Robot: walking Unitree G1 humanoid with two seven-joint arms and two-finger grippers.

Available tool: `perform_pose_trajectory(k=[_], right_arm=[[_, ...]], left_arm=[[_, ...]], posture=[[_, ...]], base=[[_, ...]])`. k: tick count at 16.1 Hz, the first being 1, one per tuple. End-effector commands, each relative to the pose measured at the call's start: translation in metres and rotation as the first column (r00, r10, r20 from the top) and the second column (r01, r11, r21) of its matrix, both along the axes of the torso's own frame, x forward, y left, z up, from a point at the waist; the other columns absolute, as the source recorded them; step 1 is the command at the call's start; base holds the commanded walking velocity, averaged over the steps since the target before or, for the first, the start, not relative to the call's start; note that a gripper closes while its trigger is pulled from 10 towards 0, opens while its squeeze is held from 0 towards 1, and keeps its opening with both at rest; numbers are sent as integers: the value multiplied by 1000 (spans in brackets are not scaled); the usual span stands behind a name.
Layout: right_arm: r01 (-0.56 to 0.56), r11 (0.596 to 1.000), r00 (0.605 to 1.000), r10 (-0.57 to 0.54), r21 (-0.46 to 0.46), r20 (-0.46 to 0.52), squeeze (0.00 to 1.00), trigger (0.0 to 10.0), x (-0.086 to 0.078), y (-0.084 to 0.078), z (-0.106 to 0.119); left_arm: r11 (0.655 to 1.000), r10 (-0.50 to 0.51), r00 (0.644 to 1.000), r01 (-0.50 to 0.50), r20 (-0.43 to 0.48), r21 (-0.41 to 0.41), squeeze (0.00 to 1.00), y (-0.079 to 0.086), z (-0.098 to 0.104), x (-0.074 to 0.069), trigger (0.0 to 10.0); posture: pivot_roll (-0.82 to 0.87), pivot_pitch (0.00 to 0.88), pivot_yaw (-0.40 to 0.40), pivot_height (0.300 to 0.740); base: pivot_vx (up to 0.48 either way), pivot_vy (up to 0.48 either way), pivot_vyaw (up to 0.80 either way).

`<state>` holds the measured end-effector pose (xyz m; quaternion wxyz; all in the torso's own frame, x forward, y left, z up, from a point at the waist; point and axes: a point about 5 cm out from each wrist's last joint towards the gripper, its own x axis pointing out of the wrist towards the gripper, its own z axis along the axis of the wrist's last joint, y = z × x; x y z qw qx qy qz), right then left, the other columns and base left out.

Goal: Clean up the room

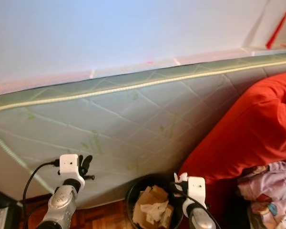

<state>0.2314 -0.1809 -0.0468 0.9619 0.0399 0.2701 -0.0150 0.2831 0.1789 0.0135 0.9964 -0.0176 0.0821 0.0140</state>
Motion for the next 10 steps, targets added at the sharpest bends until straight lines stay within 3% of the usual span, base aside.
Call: perform_pose_trajectory(k=[1,4,5,10], right_arm=[[-7,1000,1000,7,-3,4,0,10000,0,1,0],[-51,999,998,51,-5,25,0,10000,4,7,3],[-87,995,996,87,-45,19,0,10000,4,9,3],[-95,994,995,95,-48,-7,0,10000,4,13,1]], left_arm=[[1000,14,1000,-14,3,-3,0,3,0,-1,10000],[1000,16,1000,-16,9,-5,0,3,1,0,10000],[1000,16,1000,-16,10,-5,0,3,1,0,10000],[1000,21,1000,-20,9,-7,0,3,1,0,10000]], posture=[[-38,30,-4,740],[-40,44,-3,740],[-42,45,-3,740],[-33,54,1,720]], base=[[0,0,0],[0,0,0],[0,0,0],[0,0,0]])
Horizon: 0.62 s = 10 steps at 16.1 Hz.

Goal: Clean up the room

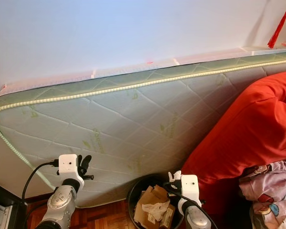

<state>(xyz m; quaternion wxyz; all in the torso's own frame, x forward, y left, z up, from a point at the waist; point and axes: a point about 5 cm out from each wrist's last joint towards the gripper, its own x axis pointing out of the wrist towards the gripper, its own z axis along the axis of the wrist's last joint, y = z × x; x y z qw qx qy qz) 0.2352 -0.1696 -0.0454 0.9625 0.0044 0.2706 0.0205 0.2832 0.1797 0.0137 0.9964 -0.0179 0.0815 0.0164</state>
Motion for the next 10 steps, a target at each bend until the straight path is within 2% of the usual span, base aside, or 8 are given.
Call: perform_pose_trajectory(k=[1,5,7,10], right_arm=[[-11,1000,1000,11,-3,-5,0,10000,1,2,0],[-23,1000,1000,23,-7,8,0,10000,1,5,1],[-28,1000,999,28,0,41,0,10000,2,7,3],[-27,1000,999,28,-7,38,0,10000,3,5,4]], left_arm=[[1000,17,1000,-17,8,-9,0,2,1,0,10000],[1000,15,1000,-15,11,-12,0,1,1,1,10000],[1000,17,1000,-16,11,-14,0,1,2,1,10000],[1000,16,1000,-16,13,-16,0,0,2,1,10000]], posture=[[-34,54,1,705],[-31,54,1,660],[-29,55,-1,660],[-28,55,-2,660]], base=[[0,0,0],[0,0,0],[0,0,0],[0,0,0]])
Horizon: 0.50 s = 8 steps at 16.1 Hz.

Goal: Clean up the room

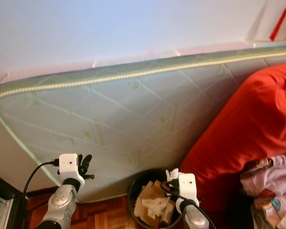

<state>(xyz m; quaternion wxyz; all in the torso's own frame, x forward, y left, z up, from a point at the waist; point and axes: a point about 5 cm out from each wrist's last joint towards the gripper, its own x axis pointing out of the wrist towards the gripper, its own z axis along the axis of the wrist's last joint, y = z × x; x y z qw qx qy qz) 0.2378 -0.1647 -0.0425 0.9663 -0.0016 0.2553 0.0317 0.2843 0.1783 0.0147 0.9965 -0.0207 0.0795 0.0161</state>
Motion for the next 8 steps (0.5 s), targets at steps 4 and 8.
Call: perform_pose_trajectory(k=[4,8], right_arm=[[-8,1000,1000,8,-7,-15,0,10000,0,-1,-1],[-11,1000,1000,10,-1,-10,0,10000,-1,1,-1]], left_arm=[[1000,19,1000,-19,9,-12,0,2,1,0,10000],[1000,20,1000,-20,8,-15,0,1,1,0,10000]], posture=[[-28,53,-5,650],[-27,51,-8,635]], base=[[0,0,0],[0,0,0]])
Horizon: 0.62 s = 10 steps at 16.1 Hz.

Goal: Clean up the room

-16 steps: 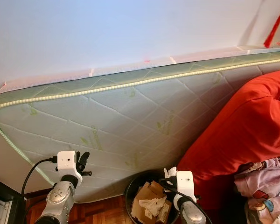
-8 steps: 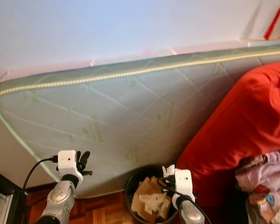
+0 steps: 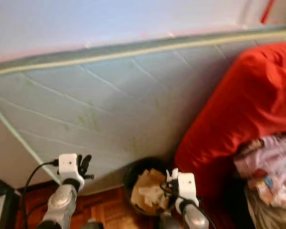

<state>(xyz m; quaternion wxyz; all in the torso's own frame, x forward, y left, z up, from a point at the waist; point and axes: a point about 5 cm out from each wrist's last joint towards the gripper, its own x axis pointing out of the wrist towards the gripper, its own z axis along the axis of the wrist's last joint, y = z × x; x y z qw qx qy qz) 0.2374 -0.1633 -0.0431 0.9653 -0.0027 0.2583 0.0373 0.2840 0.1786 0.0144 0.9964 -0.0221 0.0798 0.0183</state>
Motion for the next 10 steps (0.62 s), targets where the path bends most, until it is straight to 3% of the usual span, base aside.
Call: perform_pose_trajectory(k=[1,10], right_arm=[[-1,1000,1000,1,1,-6,0,10000,-1,0,-1],[-41,999,999,41,28,-19,0,10000,-1,8,-2]], left_arm=[[1000,20,1000,-19,8,-15,0,1,1,0,10000],[999,3,1000,-3,-7,-47,0,-2,-1,1,10000]], posture=[[-26,51,-9,635],[-27,53,-8,635]], base=[[0,0,0],[0,0,0]])
